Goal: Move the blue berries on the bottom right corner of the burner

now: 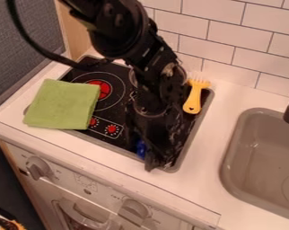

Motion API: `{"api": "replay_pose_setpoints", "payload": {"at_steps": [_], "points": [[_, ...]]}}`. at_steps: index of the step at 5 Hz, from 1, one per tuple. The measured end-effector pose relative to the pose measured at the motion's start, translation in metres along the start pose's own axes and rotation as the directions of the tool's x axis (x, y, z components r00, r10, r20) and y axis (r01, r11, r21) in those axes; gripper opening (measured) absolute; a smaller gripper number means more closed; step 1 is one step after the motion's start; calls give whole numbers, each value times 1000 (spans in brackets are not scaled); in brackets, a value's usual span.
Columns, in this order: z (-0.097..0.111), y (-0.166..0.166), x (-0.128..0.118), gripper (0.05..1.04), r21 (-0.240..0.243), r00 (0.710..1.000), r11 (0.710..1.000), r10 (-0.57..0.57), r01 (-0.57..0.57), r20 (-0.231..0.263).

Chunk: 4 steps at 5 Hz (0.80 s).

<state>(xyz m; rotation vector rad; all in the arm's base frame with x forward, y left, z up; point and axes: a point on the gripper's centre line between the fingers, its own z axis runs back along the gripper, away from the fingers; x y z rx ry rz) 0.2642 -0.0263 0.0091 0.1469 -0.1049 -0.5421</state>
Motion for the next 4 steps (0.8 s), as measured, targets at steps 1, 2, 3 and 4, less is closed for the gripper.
{"api": "replay_pose_setpoints", "payload": {"at_steps": [1,2,3,4], "points": [[-2,1,6,907,-7,1000,1000,13,-13,22],[0,3,-4,1014,-50,999,998,37,-37,11],[46,16,-5,1009,-101,983,988,133,-120,127],[72,16,-14,1005,-124,970,975,202,-186,132]]}}
